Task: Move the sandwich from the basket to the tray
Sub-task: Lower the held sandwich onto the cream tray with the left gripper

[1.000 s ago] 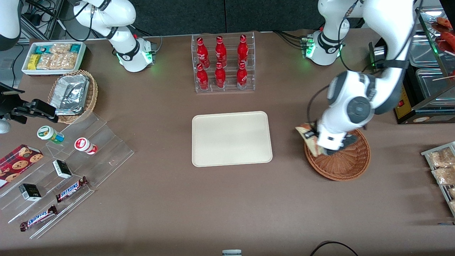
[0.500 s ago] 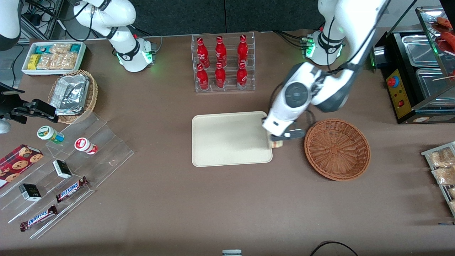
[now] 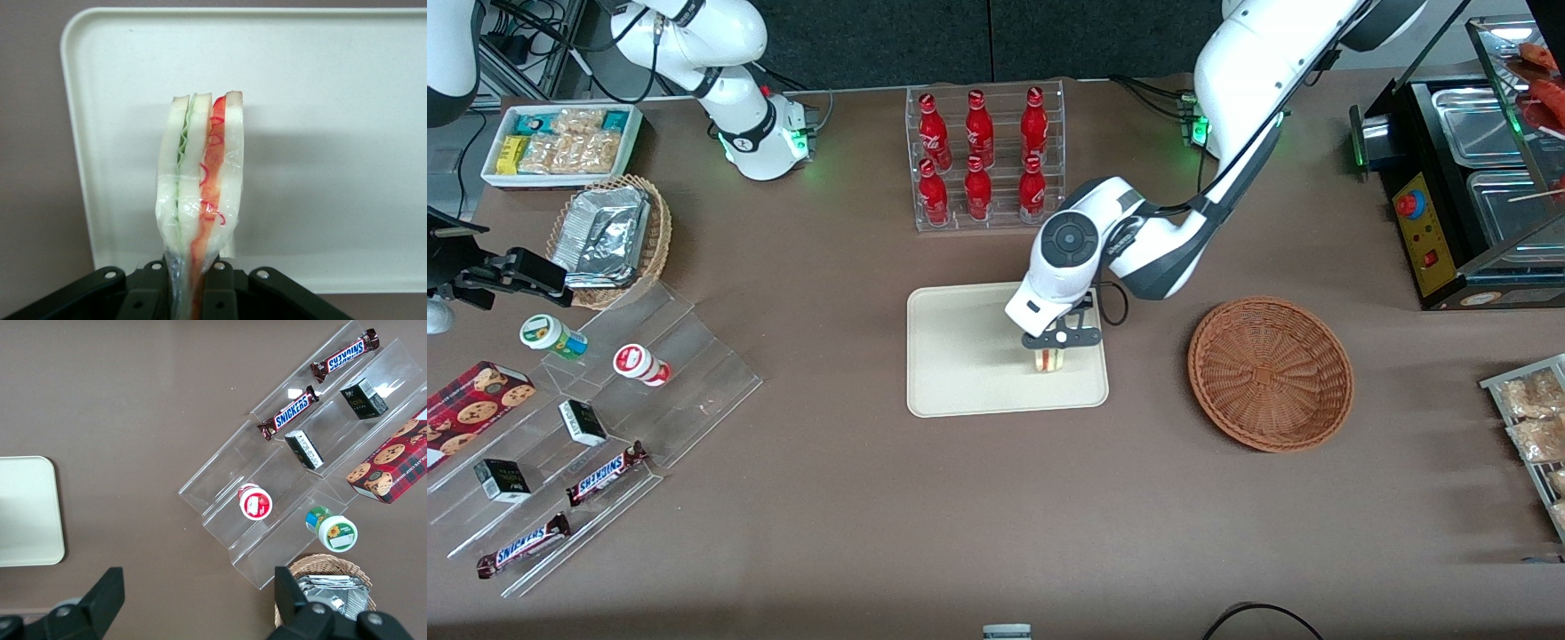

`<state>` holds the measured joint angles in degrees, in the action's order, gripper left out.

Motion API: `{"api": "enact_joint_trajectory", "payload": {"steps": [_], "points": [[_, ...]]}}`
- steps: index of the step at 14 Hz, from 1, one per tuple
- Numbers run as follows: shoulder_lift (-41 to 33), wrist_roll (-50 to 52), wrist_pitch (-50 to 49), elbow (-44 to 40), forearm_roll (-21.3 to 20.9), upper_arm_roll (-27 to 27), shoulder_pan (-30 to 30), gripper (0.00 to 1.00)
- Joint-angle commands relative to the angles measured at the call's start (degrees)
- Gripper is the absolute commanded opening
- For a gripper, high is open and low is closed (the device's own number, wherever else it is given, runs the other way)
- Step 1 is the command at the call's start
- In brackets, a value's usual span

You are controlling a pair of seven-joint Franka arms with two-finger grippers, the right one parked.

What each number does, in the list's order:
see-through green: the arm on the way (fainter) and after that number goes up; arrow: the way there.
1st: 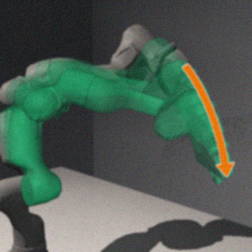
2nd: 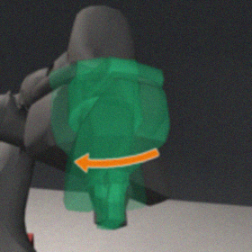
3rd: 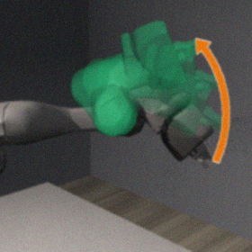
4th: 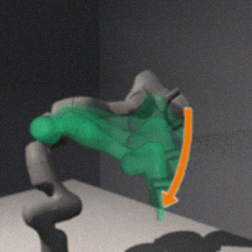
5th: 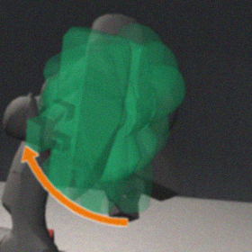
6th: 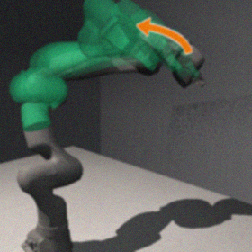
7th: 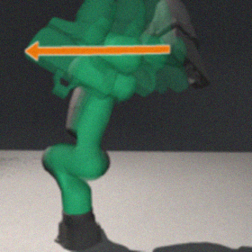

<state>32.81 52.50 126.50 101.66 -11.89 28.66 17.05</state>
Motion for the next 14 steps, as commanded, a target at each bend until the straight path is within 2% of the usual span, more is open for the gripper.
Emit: {"api": "enact_joint_trajectory", "payload": {"steps": [1,3,10,11,12,13,14], "points": [[2.59,3.03,2.34,-1.64,-3.48,-0.27,1.05,0.00],[3.66,3.57,3.40,-1.55,-5.59,-0.27,1.14,0.00],[5.77,3.48,3.67,-2.07,-8.15,-0.27,1.23,0.00],[5.86,3.31,3.67,-2.16,-8.15,-0.27,1.23,0.14],[5.94,2.61,3.67,-2.25,-8.06,-0.27,1.23,0.53],[6.55,3.04,3.58,-2.69,-8.06,-0.27,1.23,1.00],[7.00,3.57,3.58,-3.30,-7.89,-0.27,1.23,1.00]]}}
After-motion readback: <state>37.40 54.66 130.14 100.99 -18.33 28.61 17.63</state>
